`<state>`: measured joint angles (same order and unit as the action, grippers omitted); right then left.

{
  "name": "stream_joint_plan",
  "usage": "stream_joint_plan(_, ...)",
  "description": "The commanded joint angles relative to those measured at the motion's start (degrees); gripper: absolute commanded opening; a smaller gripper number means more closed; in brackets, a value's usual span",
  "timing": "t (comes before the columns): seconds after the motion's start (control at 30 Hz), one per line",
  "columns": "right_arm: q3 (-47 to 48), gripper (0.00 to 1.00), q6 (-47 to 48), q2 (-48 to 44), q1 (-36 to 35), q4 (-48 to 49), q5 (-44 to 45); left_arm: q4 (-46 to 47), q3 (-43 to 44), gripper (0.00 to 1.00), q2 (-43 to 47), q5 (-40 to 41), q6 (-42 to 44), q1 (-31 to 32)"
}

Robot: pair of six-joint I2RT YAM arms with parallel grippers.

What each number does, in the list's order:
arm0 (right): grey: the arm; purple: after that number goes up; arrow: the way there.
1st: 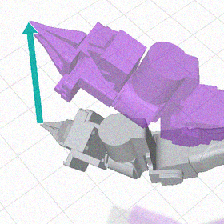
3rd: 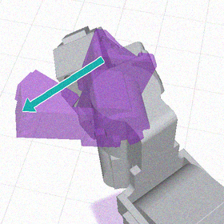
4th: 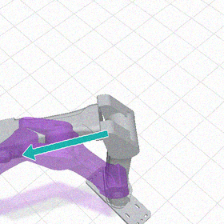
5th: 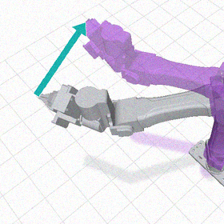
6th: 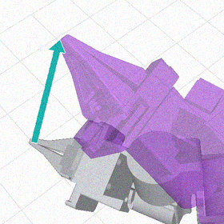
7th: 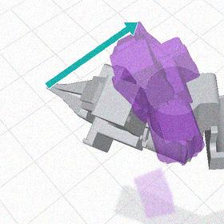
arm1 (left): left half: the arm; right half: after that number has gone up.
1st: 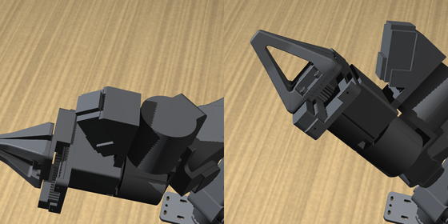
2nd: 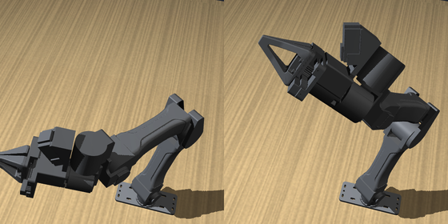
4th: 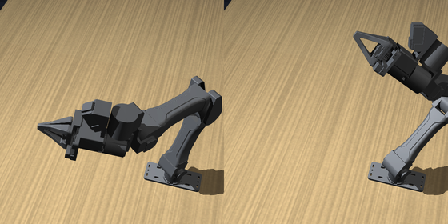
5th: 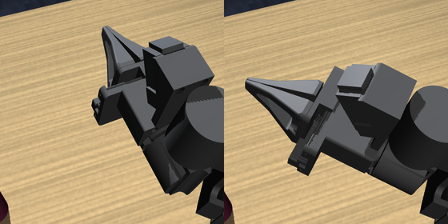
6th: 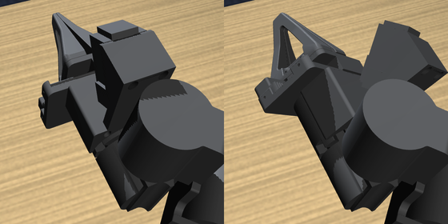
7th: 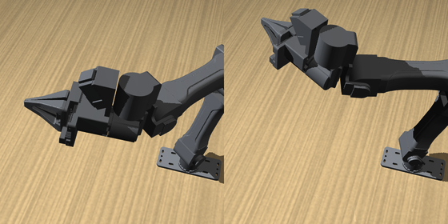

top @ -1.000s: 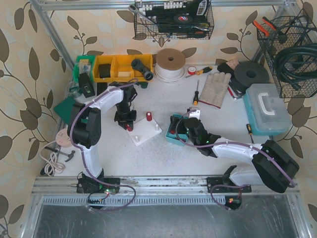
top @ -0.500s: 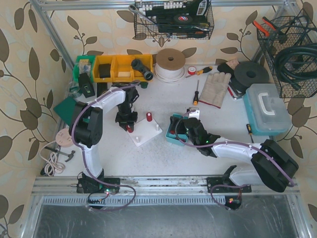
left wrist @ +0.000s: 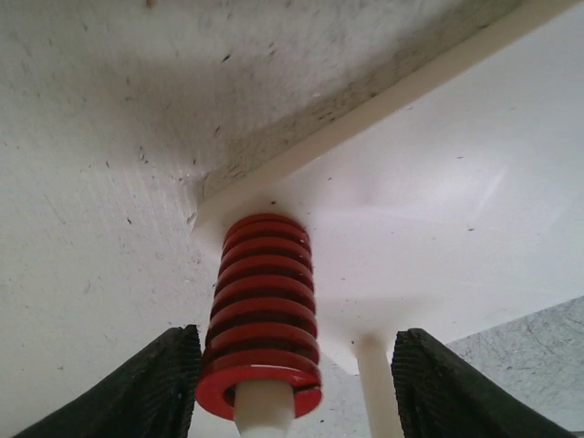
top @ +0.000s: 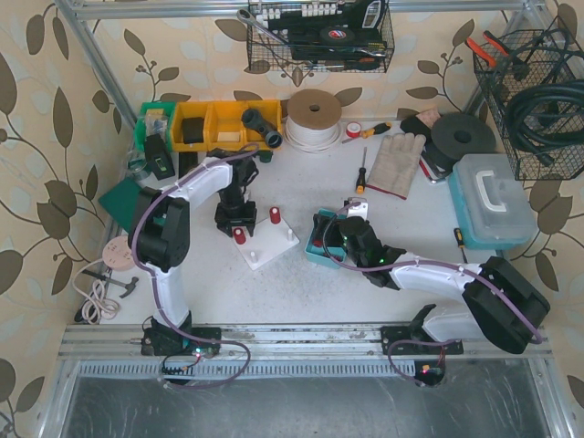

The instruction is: Install the large spring

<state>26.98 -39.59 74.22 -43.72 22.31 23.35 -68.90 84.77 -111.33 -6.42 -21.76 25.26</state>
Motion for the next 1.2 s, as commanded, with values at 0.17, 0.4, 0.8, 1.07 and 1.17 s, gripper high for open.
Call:
stream_joint_plan(0.17,2.6,0.98,0.5,-2.3,0.0,-5.7,-0.8,-0.7,5.3,0.65,7.6,-2.2,-2.4,1.2)
stream_joint_plan(0.4,18.0,0.96,0.7,-5.4,3.4,-39.3,-7.6,13.1,-8.3,0.66,25.8,-2.4,-8.1,2.7)
stream_joint_plan(0.8,25.8,0.88,-4.7,1.4,9.2,-52.0,-24.5,56.2,-46.8,0.65,53.5,0.5,-18.6,10.1)
stream_joint_plan(1.07,26.1,0.73,-6.8,8.1,9.0,-50.5,-24.6,57.8,-49.5,0.64,55.7,0.0,-18.0,10.4)
stream_joint_plan(1.17,27.3,0.69,-7.6,10.7,8.6,-50.7,-23.7,59.1,-51.2,0.64,58.1,0.6,-18.3,10.5)
